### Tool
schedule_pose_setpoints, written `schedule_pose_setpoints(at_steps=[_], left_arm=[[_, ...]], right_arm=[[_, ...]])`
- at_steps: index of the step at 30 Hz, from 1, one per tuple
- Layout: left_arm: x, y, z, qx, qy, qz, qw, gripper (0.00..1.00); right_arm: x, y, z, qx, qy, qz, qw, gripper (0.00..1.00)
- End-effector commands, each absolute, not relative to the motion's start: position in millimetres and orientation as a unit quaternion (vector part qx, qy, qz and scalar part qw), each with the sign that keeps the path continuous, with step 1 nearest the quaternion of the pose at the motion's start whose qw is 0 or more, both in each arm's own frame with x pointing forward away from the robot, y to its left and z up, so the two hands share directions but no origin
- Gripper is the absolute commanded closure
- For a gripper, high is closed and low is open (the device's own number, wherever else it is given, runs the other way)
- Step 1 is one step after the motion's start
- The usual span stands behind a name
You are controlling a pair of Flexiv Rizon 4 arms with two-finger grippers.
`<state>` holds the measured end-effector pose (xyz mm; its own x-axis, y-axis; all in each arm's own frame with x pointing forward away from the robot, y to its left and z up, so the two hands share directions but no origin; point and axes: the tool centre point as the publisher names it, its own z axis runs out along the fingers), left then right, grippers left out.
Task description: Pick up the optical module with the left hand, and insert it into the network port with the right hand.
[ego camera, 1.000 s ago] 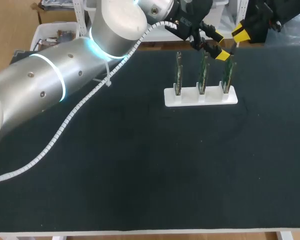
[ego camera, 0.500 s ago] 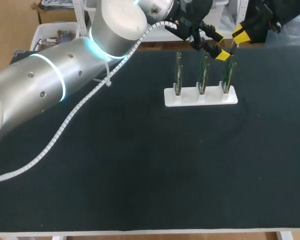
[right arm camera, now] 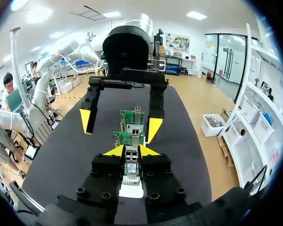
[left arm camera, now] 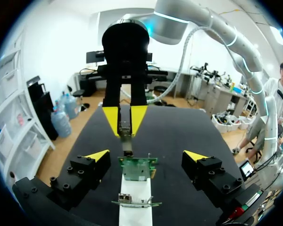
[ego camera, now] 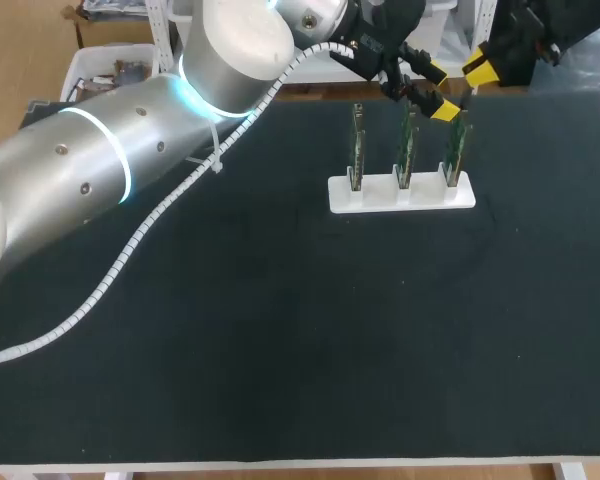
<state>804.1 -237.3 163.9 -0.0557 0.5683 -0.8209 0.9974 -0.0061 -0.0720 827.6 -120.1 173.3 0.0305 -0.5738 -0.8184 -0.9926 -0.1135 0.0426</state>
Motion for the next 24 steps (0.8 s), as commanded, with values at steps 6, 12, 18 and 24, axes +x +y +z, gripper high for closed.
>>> schedule_pose_setpoints(at_steps=[6, 12, 18, 24], left_arm=[[803.8, -237.0, 164.2, 0.616, 0.636, -0.351, 0.304, 0.0], [803.8, -237.0, 164.2, 0.616, 0.636, -0.351, 0.304, 0.0], [803.8, -237.0, 164.2, 0.616, 0.636, -0.351, 0.304, 0.0], [803.8, -237.0, 164.2, 0.616, 0.636, -0.351, 0.304, 0.0]], right_arm=[[836.0, -120.3, 172.9, -0.672, 0.574, 0.397, 0.248, 1.0], [836.6, -119.2, 172.5, -0.671, 0.575, 0.397, 0.248, 1.0], [836.9, -118.5, 171.7, -0.67, 0.575, 0.398, 0.248, 1.0], [837.0, -117.7, 171.3, -0.67, 0.575, 0.399, 0.247, 1.0]])
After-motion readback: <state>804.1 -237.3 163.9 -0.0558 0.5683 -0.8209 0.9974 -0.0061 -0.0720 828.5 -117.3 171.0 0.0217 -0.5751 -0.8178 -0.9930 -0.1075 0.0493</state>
